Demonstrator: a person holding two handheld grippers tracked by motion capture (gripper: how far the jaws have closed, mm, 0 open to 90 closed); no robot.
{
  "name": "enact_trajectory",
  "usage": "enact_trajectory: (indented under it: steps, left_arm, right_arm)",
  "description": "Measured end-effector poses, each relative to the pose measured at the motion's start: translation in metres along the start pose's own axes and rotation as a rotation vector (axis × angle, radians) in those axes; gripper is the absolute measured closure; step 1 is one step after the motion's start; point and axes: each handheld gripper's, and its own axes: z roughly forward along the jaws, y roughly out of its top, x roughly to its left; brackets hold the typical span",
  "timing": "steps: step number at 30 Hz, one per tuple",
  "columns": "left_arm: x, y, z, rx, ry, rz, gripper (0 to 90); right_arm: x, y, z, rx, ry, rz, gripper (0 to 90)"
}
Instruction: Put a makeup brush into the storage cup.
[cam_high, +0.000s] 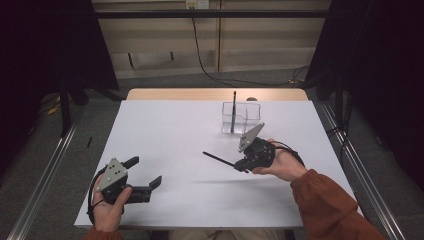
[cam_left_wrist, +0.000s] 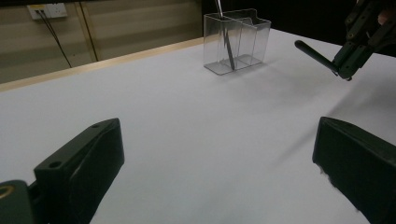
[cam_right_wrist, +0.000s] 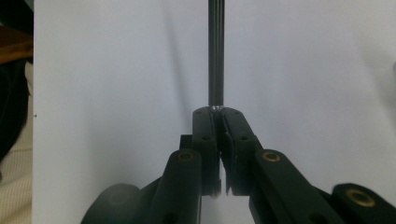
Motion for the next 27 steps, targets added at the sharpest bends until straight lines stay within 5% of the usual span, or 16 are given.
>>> enact_trajectory:
  steps: [20, 22, 23, 25, 27]
  left_arm:
    - [-0.011, 0.011, 0.003, 0.015, -0.033, 0.042, 1.5]
    - [-0.011, 0.014, 0.004, -0.002, -0.087, -0.014, 1.7]
    - [-0.012, 0.015, 0.004, 0.000, -0.082, -0.017, 1.8]
    - [-0.013, 0.017, 0.005, 0.019, -0.048, 0.027, 1.1]
    - [-0.013, 0.017, 0.007, 0.018, -0.065, 0.030, 1.3]
  right_arm:
    - [0.001, 0.009, 0.003, 0.289, 0.061, -0.096, 84.2]
    - [0.001, 0.009, 0.003, 0.307, 0.059, -0.100, 84.2]
    - [0.001, 0.009, 0.004, 0.315, 0.066, -0.102, 84.2]
    - [0.002, 0.009, 0.004, 0.324, 0.071, -0.107, 84.2]
    - [0.003, 0.008, 0.005, 0.335, 0.073, -0.105, 84.2]
